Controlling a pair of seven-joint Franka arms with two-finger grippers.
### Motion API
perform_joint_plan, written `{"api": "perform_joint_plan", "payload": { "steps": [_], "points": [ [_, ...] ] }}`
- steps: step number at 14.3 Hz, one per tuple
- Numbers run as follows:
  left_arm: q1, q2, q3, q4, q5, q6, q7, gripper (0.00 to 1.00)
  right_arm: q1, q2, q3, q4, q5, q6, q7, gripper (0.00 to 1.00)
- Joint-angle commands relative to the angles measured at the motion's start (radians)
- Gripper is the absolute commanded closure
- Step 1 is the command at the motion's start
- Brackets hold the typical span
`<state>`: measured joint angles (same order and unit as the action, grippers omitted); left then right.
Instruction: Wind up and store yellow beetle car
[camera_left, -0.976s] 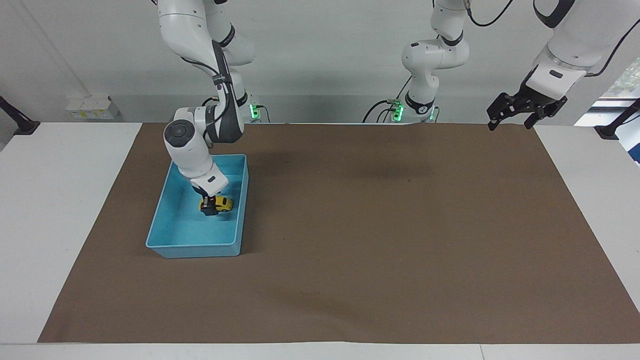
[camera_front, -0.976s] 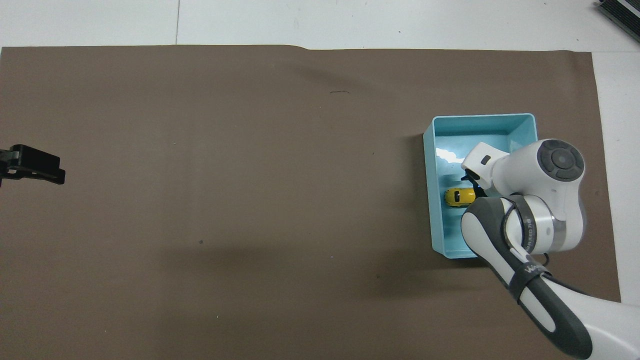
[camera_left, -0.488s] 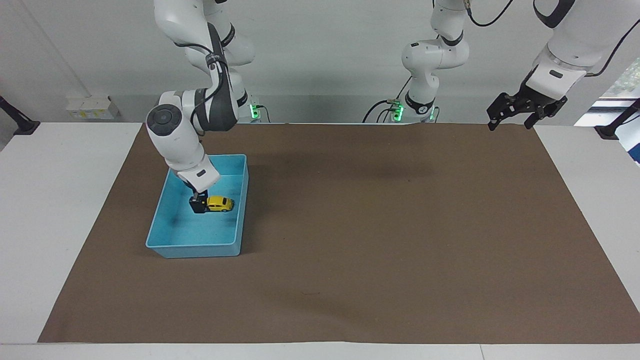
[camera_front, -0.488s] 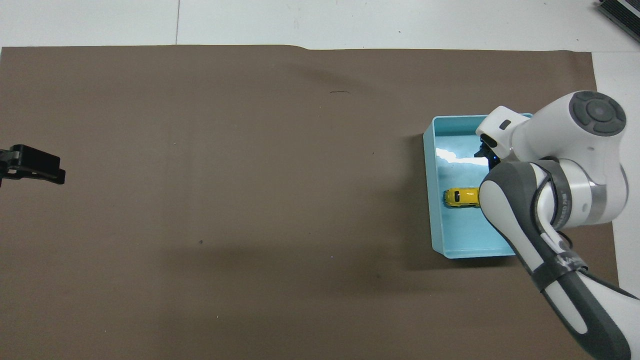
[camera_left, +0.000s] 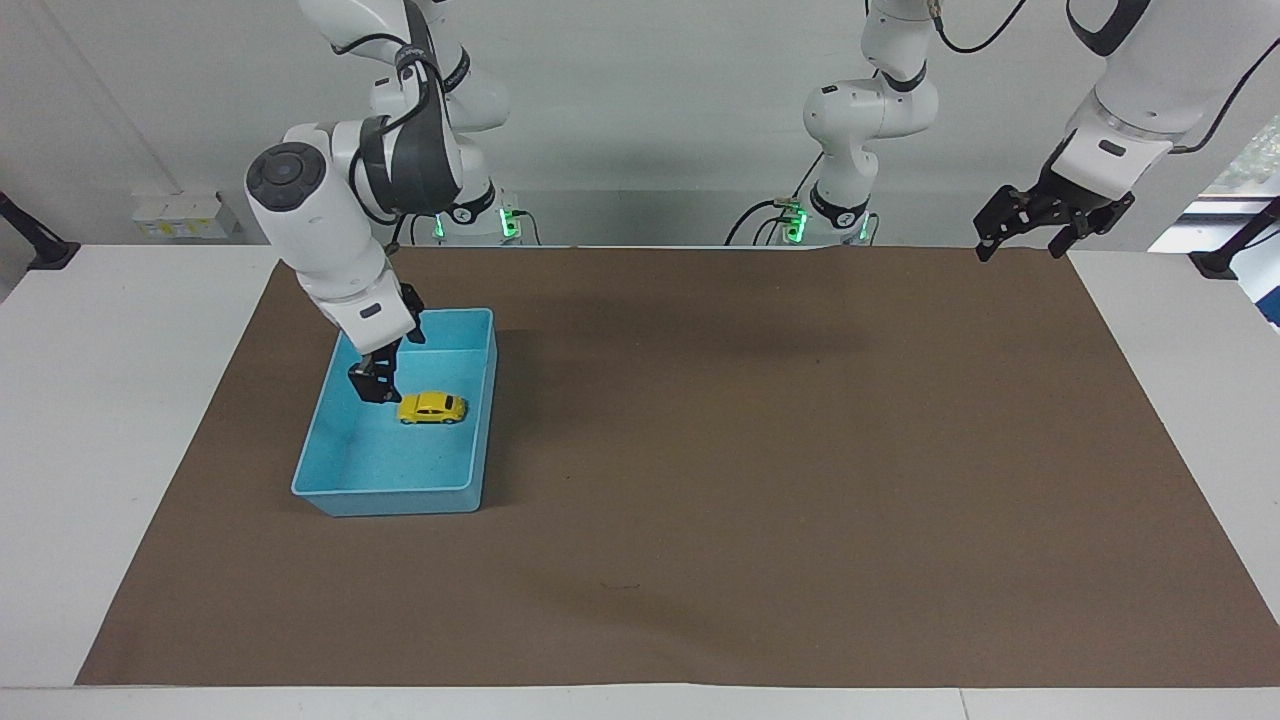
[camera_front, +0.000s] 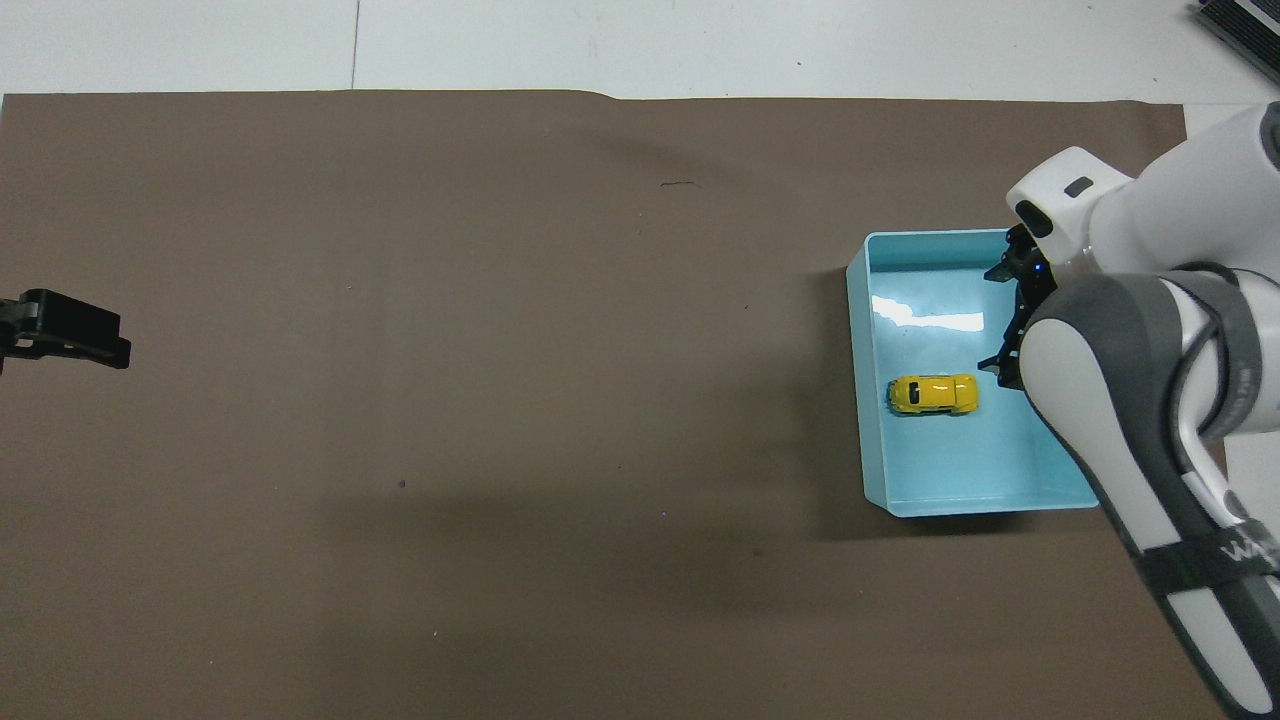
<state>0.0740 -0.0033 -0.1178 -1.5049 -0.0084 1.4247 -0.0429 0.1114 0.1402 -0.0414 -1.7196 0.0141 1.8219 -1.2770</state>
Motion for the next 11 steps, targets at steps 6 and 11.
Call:
{"api": "perform_joint_plan", "payload": {
  "steps": [6,11],
  "points": [
    [0.018,0.000,-0.013,0.012,0.010,-0.018,-0.006,0.00,-0.007,-0.079,0.005,0.064,0.017,-0.088,0.383,0.00],
    [0.018,0.000,-0.013,0.012,0.008,-0.018,-0.006,0.00,-0.016,-0.077,-0.005,0.138,0.015,-0.137,0.845,0.00]
  ]
}}
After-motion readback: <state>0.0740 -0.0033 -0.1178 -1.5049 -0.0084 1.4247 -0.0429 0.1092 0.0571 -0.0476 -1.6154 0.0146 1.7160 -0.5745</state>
